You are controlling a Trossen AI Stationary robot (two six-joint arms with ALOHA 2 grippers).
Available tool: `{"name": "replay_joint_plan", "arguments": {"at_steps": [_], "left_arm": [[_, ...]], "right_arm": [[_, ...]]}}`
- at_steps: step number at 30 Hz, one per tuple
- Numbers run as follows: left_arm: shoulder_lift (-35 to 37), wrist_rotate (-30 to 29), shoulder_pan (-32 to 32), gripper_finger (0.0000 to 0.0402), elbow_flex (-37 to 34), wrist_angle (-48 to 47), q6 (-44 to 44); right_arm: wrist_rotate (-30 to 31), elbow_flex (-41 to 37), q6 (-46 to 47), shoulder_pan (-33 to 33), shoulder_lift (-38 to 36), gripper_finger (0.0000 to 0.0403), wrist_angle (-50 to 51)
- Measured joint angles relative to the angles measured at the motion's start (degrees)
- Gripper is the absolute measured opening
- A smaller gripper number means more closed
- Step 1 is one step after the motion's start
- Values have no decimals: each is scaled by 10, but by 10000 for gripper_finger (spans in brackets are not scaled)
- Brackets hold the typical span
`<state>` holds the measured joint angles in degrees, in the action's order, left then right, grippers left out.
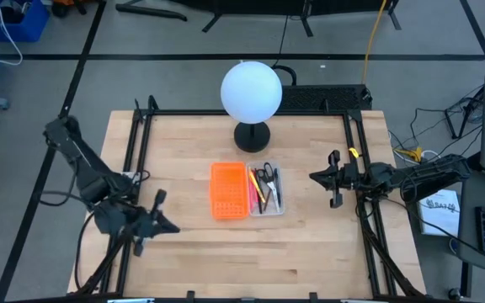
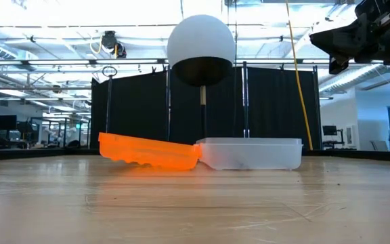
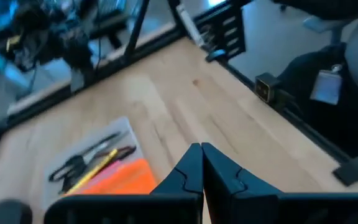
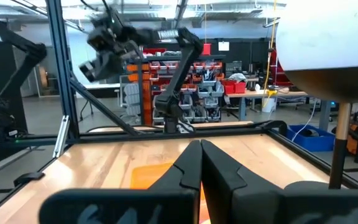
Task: Pick & place school supplies into a supply box
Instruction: Return to Home Position
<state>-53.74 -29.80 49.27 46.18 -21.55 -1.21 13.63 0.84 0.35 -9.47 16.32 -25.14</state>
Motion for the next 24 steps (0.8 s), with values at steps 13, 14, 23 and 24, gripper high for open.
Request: {"name": "replay_joint_plan", "arguments": {"at_steps": [13, 14, 23, 24], "left_arm": [[289, 38, -125, 3, -166, 132, -144], [308, 65, -135, 3, -166, 124, -146], [392, 156, -188, 2, -314, 258, -162], [396, 161, -195, 1, -330, 266, -159]], "right_arm": [[-2, 0, -34, 0, 0, 0, -11], [-2, 0, -41, 0, 0, 0, -12], [-62, 0, -70, 0, 0, 0, -16], [-62, 0, -70, 0, 1, 0, -17]]}}
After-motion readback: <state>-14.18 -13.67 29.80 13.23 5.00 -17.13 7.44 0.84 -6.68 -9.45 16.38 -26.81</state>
